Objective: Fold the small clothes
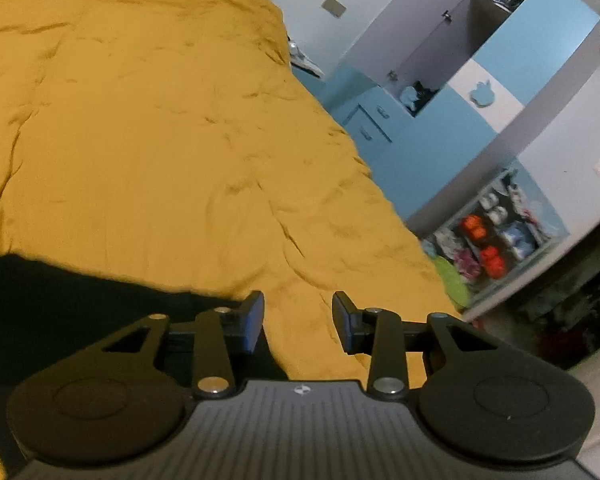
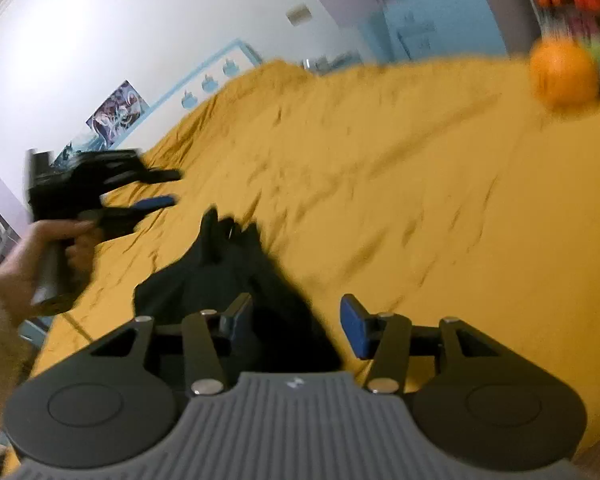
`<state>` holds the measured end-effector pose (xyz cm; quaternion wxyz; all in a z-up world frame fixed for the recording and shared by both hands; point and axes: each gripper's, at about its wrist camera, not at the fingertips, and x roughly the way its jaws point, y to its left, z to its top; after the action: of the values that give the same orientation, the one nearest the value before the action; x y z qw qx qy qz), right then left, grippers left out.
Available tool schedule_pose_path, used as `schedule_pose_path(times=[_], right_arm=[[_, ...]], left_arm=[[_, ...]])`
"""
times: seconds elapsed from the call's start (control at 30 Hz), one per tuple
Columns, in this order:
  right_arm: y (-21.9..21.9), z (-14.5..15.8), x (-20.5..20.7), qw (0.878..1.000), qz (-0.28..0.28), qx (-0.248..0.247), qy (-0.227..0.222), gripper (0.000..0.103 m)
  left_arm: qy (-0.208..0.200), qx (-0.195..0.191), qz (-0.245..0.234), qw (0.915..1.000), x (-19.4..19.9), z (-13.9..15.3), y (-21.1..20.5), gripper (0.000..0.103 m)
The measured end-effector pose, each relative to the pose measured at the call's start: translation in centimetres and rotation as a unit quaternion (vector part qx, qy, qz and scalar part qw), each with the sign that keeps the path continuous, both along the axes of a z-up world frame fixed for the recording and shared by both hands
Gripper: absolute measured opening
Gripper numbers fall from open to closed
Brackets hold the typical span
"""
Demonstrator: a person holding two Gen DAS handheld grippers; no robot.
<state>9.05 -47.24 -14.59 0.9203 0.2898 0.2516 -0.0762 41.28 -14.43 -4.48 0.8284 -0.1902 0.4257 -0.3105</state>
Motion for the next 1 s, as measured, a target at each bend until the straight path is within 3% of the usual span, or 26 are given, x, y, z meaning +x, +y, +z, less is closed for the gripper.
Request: schedule_pose_path(times=[0.13, 0.23, 0.4, 0.5, 0.63, 0.87, 0.9, 0.93, 0.97, 1.0], right_arm=[[-0.5, 2.2, 2.7, 0.998, 0.044, -0.032, -0.028, 0.046], [-0.7, 3.1, 7.3, 0.992, 0.117, -0.036, -0.034, 0.046], [1.3, 3.4, 16.3, 0.972, 0.208, -0.101, -0.025, 0.041], [2.5, 2.7, 21.3, 0.959, 0.272, -0.078, -0.01, 0.038], [3.7, 1.6, 25.7, 0.959, 0.267, -0.09, 0.034, 0.037], [4.3, -0.5, 30.2, 0.958, 0.262, -0.081, 0.079, 0.043], [4.3, -1.0, 30.7, 0.957, 0.267, -0.075, 0.087, 0.041], [4.6, -1.3, 31.0, 0.955, 0.271, -0.075, 0.092, 0.019], [4.8, -1.7, 31.2, 0.954, 0.273, -0.079, 0.096, 0.009], [4.9, -1.8, 31.3, 0.954, 0.267, -0.095, 0.101, 0.009]], left_arm=[[0.016, -0.014, -0.027, 0.9994, -5.0, 0.1, 5.0, 0.041], [0.038, -0.028, -0.025, 0.9986, -9.1, -0.5, 9.1, 0.042], [0.071, -0.053, -0.013, 0.996, -14.7, -2.8, 13.4, 0.042], [0.074, -0.057, -0.008, 0.9956, -16.3, -4.1, 14.3, 0.042], [0.077, -0.065, -0.002, 0.9949, -16.4, -5.5, 14.8, 0.042], [0.124, -0.078, -0.006, 0.9892, -15.7, -8.7, 13.8, 0.048], [0.128, -0.083, -0.005, 0.9883, -15.8, -9.3, 14.0, 0.048], [0.131, -0.087, -0.004, 0.9875, -15.7, -9.6, 14.0, 0.048], [0.135, -0.092, 0.0, 0.9865, -15.7, -9.8, 14.1, 0.048], [0.139, -0.099, 0.002, 0.9853, -15.6, -10.0, 14.2, 0.048]])
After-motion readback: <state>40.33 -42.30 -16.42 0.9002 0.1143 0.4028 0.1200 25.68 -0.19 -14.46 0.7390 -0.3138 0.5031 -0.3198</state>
